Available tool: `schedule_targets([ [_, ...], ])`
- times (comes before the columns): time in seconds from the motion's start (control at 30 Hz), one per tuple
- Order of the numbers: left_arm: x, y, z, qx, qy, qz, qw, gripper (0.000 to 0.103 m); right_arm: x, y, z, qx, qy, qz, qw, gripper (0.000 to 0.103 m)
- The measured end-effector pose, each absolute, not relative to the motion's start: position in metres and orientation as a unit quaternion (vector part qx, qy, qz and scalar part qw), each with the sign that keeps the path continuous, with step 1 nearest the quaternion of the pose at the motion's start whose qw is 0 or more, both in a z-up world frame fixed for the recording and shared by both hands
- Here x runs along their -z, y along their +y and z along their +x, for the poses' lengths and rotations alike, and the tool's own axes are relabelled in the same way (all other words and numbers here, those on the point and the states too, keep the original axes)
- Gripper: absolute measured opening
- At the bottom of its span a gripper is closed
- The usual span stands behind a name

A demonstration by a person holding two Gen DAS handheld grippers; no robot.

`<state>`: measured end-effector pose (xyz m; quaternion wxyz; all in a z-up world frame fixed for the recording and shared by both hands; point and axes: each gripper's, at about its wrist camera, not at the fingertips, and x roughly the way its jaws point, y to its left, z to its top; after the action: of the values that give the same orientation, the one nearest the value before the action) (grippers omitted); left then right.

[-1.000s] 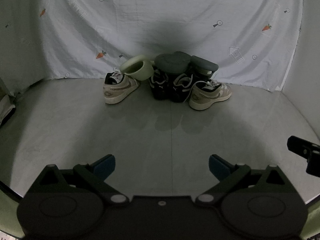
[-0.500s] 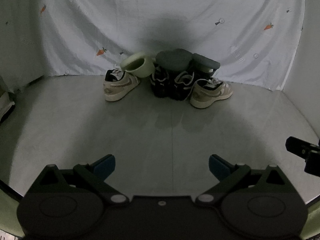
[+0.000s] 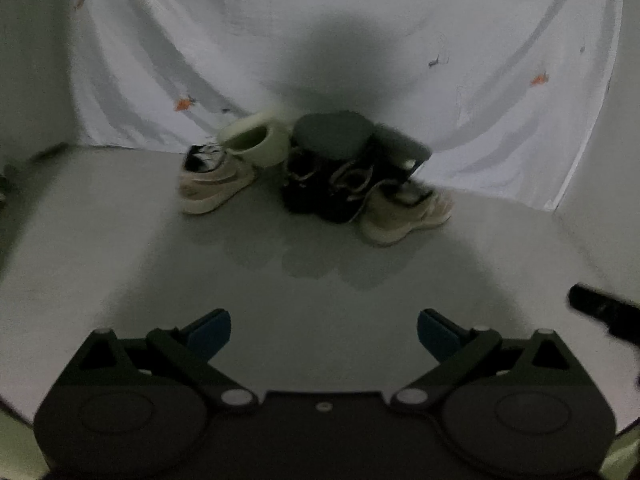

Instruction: Organize scattered shoes

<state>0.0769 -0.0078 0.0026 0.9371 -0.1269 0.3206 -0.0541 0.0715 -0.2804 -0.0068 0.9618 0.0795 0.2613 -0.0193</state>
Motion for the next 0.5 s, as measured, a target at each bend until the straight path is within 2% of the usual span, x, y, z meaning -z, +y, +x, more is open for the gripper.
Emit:
schedule_targets([
  [0.17, -0.012, -0.005, 0.142, 0.074, 0.283, -0.198, 0.935, 0.096, 0.004, -0.303, 0.108, 0.0, 0.268, 0.1, 0.958, 0.103],
  [0.37, 0.002, -0.001, 0.224, 0.081, 0.238, -0.217, 0.943, 0.096, 0.011, -0.306, 0.201, -0.028, 0.266, 0.073, 0.961, 0.103],
  [0.5, 0.019, 0.0, 0.297, 0.077, 0.245, -0.214, 0.942, 0.095, 0.02, -0.308, 0.248, -0.043, 0.282, 0.07, 0.956, 0.103],
])
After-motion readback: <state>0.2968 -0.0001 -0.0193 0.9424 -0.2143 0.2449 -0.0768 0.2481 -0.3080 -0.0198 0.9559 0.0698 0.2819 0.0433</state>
